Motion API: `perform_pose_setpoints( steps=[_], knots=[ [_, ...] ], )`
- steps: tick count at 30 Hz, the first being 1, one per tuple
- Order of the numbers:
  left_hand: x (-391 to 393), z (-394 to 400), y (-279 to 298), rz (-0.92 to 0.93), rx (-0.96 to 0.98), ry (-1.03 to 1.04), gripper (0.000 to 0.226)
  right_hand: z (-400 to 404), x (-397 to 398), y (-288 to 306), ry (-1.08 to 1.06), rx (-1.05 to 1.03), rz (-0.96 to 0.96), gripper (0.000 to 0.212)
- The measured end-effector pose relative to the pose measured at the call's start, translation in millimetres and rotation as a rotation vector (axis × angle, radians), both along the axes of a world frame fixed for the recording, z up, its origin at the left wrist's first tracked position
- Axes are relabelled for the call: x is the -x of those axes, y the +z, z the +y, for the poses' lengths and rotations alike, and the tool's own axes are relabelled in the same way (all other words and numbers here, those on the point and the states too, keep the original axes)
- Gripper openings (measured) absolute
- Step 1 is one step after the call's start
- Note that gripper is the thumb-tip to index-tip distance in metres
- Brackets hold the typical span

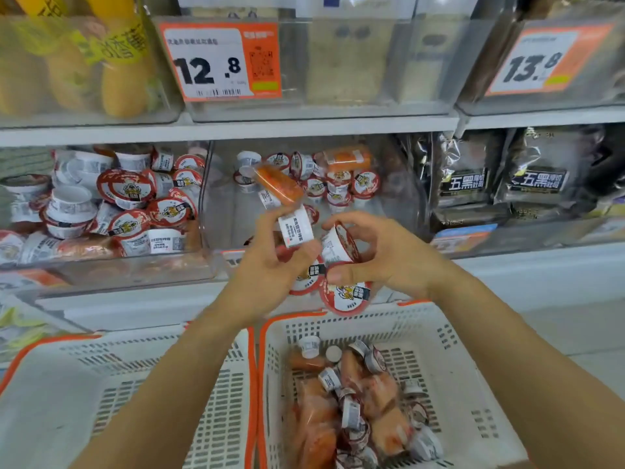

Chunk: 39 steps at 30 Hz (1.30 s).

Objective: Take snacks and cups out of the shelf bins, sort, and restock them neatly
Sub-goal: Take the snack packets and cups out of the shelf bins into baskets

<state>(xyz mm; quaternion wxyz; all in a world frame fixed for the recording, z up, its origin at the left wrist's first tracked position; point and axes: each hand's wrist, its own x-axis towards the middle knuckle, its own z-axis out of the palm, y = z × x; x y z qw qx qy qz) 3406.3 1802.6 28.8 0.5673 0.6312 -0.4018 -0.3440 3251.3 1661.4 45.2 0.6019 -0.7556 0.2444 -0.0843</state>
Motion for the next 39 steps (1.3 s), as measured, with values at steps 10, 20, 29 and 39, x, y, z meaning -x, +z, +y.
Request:
perform_pose_setpoints(
  steps=[10,20,29,39],
  knots=[
    [91,79,-231,-0.062,-0.721,-0.111,0.075,80,86,-222,0.050,0.080,0.688,0.086],
    [75,75,-248,-0.073,-0.637,-0.119,0.049,97,92,-246,-0.057,-0.071,0.549,0.108],
    [17,21,-92,-0.260,-0.132,0.207,0.015,38,51,-98,-0.082,0.270,0.174,0.027],
    [-95,-60,7,-0.790,-0.707,-0.068,0.060,-54,-73,-18,-0.102,0.582,0.181,0.067]
  ],
)
